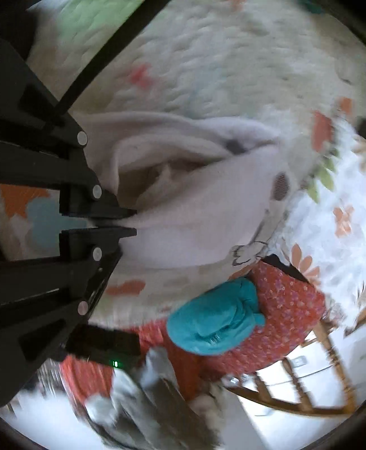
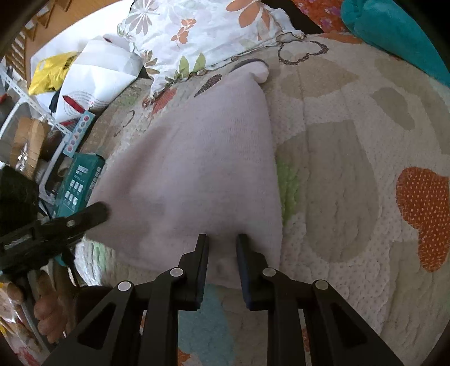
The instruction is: Fold small clothes
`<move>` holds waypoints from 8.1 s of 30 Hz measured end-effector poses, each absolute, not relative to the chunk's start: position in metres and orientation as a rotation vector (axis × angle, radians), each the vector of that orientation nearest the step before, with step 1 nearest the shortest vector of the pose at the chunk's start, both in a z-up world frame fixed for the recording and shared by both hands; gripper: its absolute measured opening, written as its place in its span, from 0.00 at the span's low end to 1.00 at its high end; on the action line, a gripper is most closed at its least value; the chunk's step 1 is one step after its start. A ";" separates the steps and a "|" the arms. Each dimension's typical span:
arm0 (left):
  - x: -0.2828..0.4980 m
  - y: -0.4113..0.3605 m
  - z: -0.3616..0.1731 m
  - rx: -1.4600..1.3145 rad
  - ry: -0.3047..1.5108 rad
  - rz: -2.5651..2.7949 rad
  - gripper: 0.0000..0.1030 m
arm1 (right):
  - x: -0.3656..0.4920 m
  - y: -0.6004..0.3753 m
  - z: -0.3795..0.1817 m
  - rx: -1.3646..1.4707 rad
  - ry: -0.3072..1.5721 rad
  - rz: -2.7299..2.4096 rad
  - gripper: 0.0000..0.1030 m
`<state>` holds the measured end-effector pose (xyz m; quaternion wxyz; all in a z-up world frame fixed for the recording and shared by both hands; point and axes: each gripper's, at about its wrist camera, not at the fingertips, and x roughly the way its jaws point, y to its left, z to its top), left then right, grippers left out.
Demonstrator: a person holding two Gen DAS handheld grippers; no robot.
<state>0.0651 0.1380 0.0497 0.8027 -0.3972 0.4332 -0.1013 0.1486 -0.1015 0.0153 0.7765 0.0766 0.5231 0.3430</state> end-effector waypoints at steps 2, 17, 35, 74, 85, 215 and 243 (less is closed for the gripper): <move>0.063 0.151 0.016 -0.942 0.977 -0.188 0.04 | 0.151 -0.105 0.012 0.210 1.138 0.758 0.18; 0.022 0.208 0.024 -0.975 0.920 0.074 0.20 | 0.143 -0.115 0.012 0.236 1.126 0.755 0.17; 0.120 0.136 0.046 -0.331 1.031 0.189 0.58 | 0.106 -0.151 0.003 0.239 1.055 0.671 0.31; -0.046 0.070 -0.001 -0.245 0.945 0.306 0.76 | 0.018 -0.166 0.025 -0.167 0.877 0.334 0.58; -0.046 0.068 -0.003 -0.239 0.961 0.306 0.80 | 0.022 -0.147 0.051 -0.158 0.791 0.392 0.58; 0.105 0.178 0.064 -0.689 0.929 0.115 0.46 | 0.245 0.032 0.063 -0.411 0.929 0.431 0.15; 0.094 0.183 0.062 -0.638 0.912 0.192 0.57 | 0.140 -0.017 0.029 -0.008 1.056 0.760 0.26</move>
